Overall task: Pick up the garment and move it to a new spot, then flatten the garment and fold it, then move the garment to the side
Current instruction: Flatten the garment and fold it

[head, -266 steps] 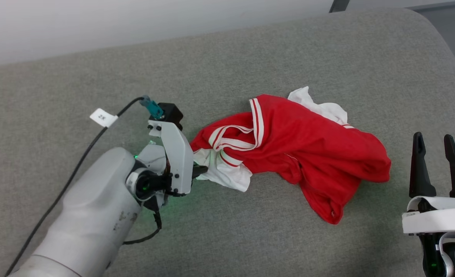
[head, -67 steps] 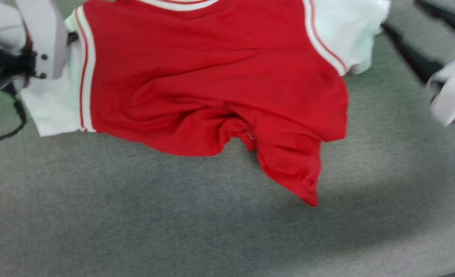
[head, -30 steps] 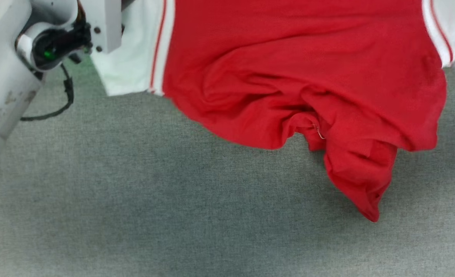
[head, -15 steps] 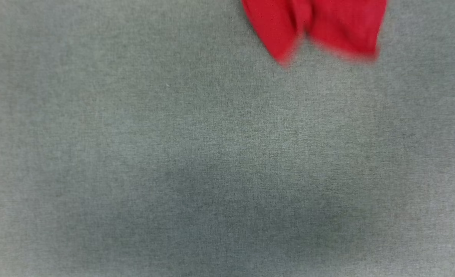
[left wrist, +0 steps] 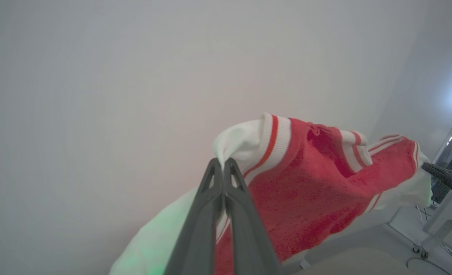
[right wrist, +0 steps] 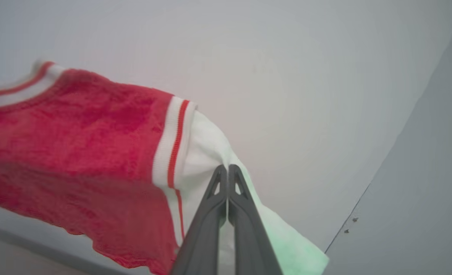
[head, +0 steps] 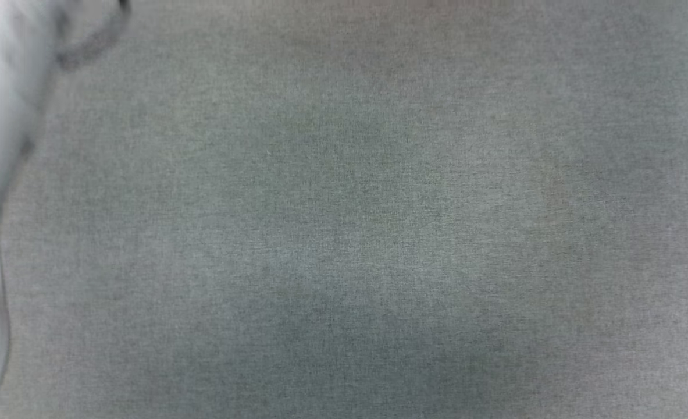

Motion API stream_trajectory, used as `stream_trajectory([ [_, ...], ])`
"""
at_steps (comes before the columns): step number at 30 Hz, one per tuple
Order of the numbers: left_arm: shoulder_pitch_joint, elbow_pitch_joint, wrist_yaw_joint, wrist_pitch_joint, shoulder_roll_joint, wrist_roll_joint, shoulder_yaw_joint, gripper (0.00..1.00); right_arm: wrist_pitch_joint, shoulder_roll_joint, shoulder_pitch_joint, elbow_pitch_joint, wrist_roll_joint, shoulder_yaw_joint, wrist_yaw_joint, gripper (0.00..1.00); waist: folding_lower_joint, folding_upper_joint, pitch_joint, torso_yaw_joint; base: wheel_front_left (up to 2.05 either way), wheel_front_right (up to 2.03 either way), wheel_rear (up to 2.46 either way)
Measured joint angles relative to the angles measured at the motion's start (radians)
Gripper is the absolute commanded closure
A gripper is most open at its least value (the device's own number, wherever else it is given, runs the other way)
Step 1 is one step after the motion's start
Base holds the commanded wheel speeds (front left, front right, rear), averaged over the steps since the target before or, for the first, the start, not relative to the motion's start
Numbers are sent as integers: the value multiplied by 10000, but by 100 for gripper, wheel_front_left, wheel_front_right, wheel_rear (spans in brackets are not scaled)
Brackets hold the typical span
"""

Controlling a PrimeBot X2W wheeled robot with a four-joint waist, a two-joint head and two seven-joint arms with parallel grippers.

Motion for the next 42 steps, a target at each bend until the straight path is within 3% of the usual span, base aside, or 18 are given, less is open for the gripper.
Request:
stream_trajectory([
  [8, 3999, -3850, -12, -84, 2010, -523, -1664, 100, 635, -1544, 3113, -3118, 1120, 911, 0, 100, 0, 0, -538, -10, 0, 0, 0],
  [17, 7458, -6125, -12, -456, 3415, -800, -2520, 100, 1093, -3969, 6429, -6491, 2002, 1482, 0, 100, 0, 0, -1231, 20, 0, 0, 0],
  [18, 7458, -6125, -12, -456, 3415, -800, -2520, 100, 1093, -3969, 6429, -6491, 2002, 1482, 0, 100, 0, 0, -1231, 20, 0, 0, 0],
  [22, 8910, -6911, -12, -502, 3870, -754, -2661, 100, 1394, -5175, 8299, -7887, 2422, 1605, 0, 100, 0, 0, -1627, 26, 0, 0, 0],
  [24, 9170, -7024, -12, -502, 3971, -658, -2683, 100, 1415, -5373, 8665, -8146, 2550, 1607, 0, 100, 0, 0, -1697, 27, 0, 0, 0],
  [31, 10901, -8270, 372, -529, 4554, -180, -2125, 100, 1429, -6612, 10897, -10013, 2846, 1576, 0, 100, -1, 0, -1928, 76, 0, 0, 0],
  [37, 11954, -9279, 890, -529, 5076, -84, -1693, 100, 1542, -7208, 11997, -10926, 2982, 1298, 0, 100, 0, 0, -1796, 55, 0, 0, 0],
  [42, 12407, -9681, 1145, -529, 5143, 123, -1636, 100, 1530, -7242, 12470, -11112, 3032, 882, 0, 100, 0, 0, -1633, 52, 0, 0, 0],
])
